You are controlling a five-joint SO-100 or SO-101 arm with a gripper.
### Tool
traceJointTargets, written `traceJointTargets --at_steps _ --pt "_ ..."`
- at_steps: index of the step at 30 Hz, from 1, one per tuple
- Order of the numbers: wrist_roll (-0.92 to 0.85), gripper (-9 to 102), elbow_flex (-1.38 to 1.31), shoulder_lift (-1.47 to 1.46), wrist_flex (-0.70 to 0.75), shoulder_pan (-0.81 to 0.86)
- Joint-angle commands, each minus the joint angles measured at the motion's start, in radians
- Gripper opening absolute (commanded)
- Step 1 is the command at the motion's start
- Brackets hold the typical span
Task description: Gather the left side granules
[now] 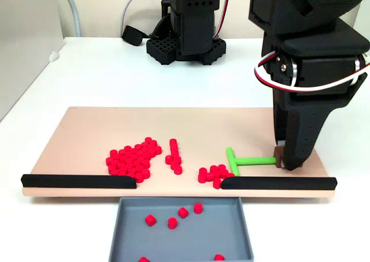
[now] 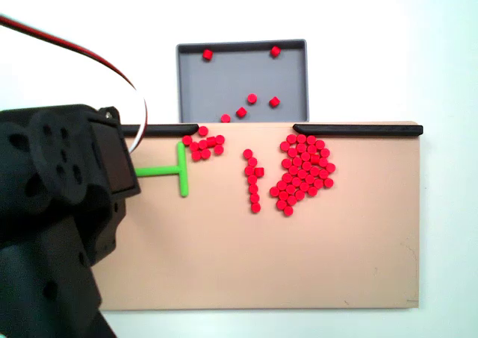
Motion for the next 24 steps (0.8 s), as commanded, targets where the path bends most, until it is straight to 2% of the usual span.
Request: traceJointTargets --at_steps 1,24 --pt "0.011 0 -0.020 0.002 -0.008 0.018" --pt "-0.006 0 -0.020 0.003 -0.008 0.063"
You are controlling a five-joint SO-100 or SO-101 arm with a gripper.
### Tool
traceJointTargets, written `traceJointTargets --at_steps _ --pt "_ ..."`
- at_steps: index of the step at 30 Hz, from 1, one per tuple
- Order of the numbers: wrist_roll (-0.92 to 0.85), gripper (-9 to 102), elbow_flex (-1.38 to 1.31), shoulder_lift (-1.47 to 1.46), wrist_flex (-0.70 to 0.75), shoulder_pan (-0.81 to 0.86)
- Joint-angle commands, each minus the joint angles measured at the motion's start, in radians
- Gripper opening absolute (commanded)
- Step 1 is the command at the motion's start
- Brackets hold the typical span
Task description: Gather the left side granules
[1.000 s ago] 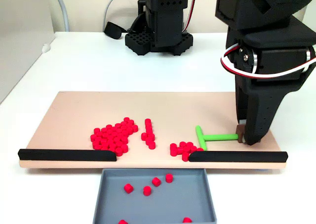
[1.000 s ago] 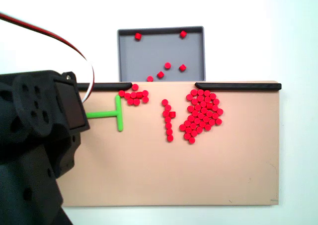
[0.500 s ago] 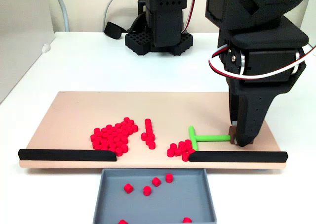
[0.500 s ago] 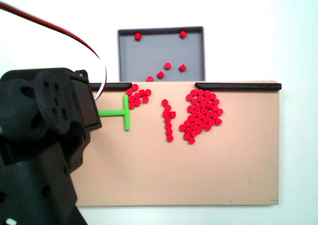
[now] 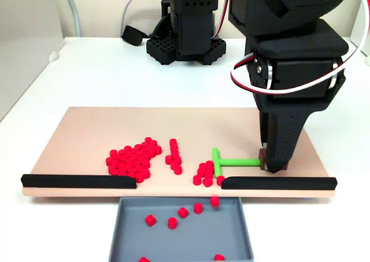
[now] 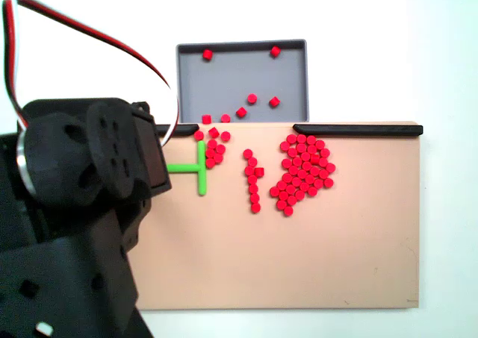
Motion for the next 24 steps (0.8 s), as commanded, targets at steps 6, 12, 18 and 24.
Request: traceJointTargets --at_steps 6,12,18,24 --pt "-0.021 0 -0.020 0.003 -0.008 0.023" --pt "-0.034 0 -0.020 0.002 -0.008 0.032" --pt "-0.049 0 -0.020 0.000 -0.008 0.044" --pt "-0.064 0 -0.020 -0.002 -0.008 0.057"
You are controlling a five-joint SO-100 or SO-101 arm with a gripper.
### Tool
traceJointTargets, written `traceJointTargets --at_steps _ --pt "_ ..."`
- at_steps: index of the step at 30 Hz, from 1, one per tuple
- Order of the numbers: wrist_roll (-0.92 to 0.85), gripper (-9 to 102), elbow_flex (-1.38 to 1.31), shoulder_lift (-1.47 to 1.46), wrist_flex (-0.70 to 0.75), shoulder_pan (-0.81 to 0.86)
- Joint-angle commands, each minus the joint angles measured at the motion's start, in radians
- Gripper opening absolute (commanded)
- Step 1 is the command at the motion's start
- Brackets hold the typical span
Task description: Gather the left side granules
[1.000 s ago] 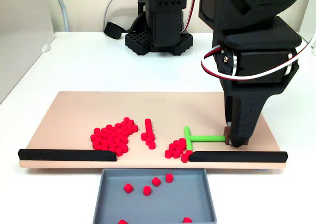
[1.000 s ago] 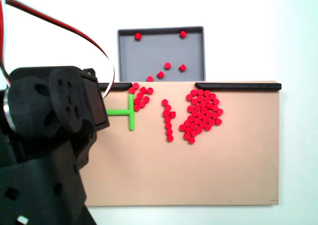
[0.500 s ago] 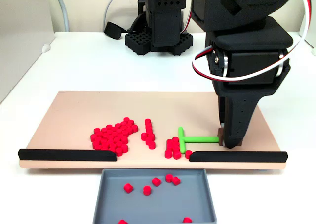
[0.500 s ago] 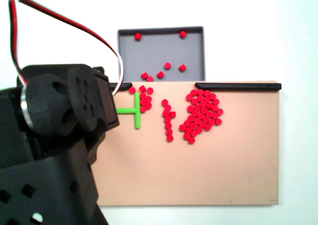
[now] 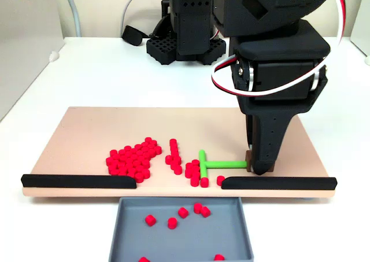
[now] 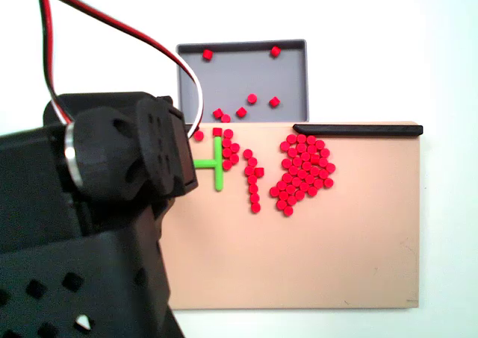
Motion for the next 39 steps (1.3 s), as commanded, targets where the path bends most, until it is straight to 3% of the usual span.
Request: traceJointTargets --at_steps 1,39 --pt "-0.012 0 -0.020 -0.002 -0.008 0.020" --pt "-0.021 0 -0.002 0.097 0.025 -0.017"
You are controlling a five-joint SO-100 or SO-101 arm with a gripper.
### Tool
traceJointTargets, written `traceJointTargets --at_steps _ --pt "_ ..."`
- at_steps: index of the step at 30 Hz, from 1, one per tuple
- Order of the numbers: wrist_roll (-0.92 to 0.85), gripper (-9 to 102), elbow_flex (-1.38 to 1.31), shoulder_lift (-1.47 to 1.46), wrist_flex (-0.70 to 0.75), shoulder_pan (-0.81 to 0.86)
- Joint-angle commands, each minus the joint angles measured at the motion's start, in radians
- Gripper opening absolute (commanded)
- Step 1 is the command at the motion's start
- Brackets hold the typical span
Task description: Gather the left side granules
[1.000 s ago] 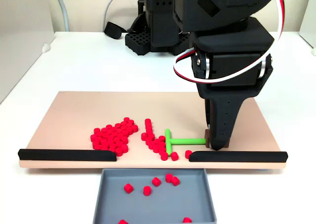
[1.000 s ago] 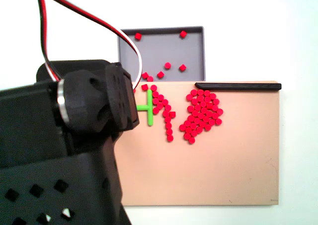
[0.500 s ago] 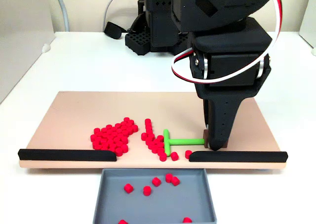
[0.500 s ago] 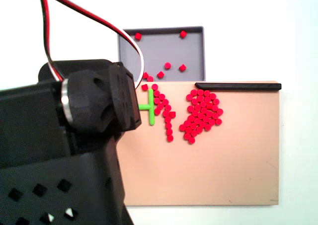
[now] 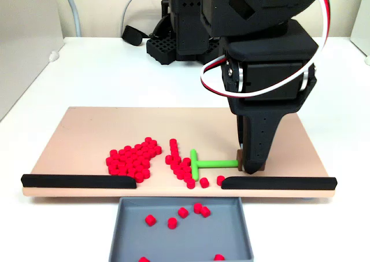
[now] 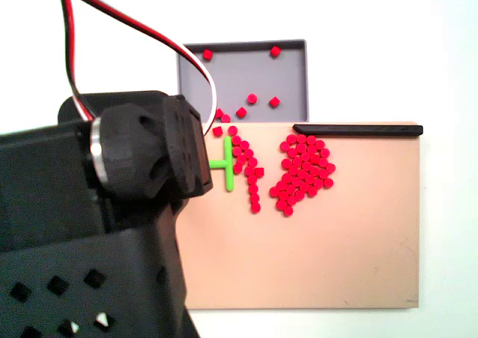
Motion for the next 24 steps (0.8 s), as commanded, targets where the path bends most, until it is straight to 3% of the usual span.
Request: traceJointTargets --at_steps 1,17,24 --pt "0.014 0 -0.005 0.091 0.011 -0.017" --pt "-0.034 0 0.330 0.453 0.014 -0.161" --pt "-0.347 0 0.650 0.752 0.012 -0.209"
